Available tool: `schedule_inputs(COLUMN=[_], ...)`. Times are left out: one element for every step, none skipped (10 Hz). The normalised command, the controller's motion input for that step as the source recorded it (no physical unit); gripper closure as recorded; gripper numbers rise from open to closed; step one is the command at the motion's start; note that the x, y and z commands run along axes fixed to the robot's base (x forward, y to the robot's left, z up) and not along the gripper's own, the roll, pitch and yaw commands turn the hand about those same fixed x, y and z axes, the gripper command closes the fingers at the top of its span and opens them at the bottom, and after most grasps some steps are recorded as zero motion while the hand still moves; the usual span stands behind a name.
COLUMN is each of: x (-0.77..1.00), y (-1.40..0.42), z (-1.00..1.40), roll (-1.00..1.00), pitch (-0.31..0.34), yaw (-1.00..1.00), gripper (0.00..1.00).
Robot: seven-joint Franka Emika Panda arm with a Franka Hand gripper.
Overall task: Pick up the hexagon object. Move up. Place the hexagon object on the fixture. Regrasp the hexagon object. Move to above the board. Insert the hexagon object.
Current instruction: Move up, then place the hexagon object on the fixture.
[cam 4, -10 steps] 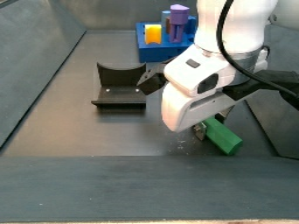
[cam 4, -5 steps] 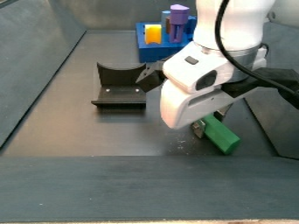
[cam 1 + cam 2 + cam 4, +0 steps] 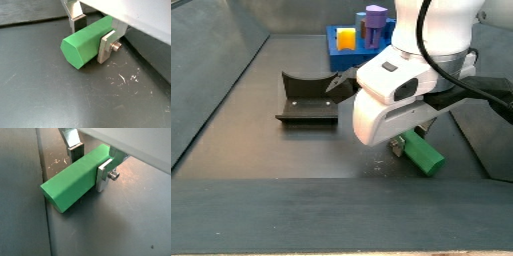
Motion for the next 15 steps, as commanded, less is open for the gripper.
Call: schedule_inputs(x=[0.00, 0.04, 0.02, 0.02, 0.00, -0.01, 0.00, 0.00, -0.01, -0.02, -0.03, -0.03, -0.04, -0.04, -0.04], y=[0.00, 0.01, 0.01, 0.01, 0.01, 0.00, 0.00, 0.00, 0.00, 0.00, 0.00, 0.00, -0.01, -0.01, -0.01], z=[0.83, 0.79, 0.68, 0.59, 0.41, 0.28, 1.00, 1.00, 1.00, 1.00, 1.00, 1.00, 1.00, 1.00, 0.93], roll=[0.00, 0.01, 0.01, 0.02, 0.05, 0.07, 0.00, 0.01, 0.04, 0.05, 0.07, 0.09, 0.10, 0.11, 0.10], pitch=[0.000, 0.007, 0.047, 0.065, 0.085, 0.089, 0.000, -0.004, 0.024, 0.034, 0.051, 0.065, 0.070, 0.075, 0.076], yaw=[0.00, -0.04, -0.04, -0.04, -0.04, -0.04, 0.00, 0.01, 0.00, 0.00, -0.01, 0.00, 0.00, 0.01, 0.02], gripper=[1.00, 1.00, 1.00, 1.00, 1.00, 1.00, 1.00, 1.00, 1.00, 1.00, 1.00, 1.00, 1.00, 1.00, 1.00])
